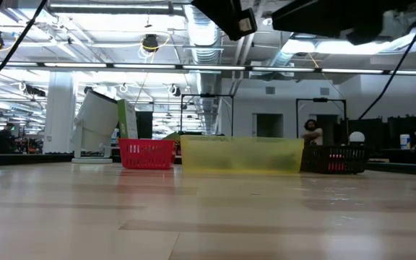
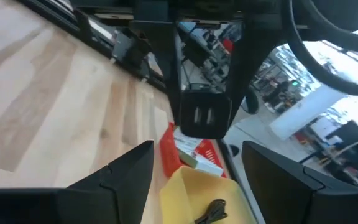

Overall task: Pick and place items into bin
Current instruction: Put the black charger adapter into the black bin

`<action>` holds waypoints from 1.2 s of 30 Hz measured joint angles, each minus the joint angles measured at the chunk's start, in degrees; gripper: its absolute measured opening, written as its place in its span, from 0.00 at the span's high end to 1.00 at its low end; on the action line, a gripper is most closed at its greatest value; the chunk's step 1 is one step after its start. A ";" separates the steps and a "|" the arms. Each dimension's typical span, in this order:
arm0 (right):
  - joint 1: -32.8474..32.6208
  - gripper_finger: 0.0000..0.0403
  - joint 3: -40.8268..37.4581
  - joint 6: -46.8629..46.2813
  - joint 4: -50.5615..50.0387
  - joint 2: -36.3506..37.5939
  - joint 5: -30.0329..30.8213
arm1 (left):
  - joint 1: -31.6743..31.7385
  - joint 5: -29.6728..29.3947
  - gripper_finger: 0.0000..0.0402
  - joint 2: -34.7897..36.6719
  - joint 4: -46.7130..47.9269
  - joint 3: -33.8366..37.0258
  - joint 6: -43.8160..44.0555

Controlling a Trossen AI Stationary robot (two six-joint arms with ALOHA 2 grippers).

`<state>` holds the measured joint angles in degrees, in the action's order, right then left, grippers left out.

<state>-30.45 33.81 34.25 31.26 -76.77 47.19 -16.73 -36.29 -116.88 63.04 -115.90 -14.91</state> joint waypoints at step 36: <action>4.78 0.40 7.45 3.31 2.37 -8.75 -2.27 | 0.00 0.46 0.62 0.00 0.09 0.00 0.56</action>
<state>-25.67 41.25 37.55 33.63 -85.52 44.93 -16.73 -35.83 -116.88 63.13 -115.90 -14.35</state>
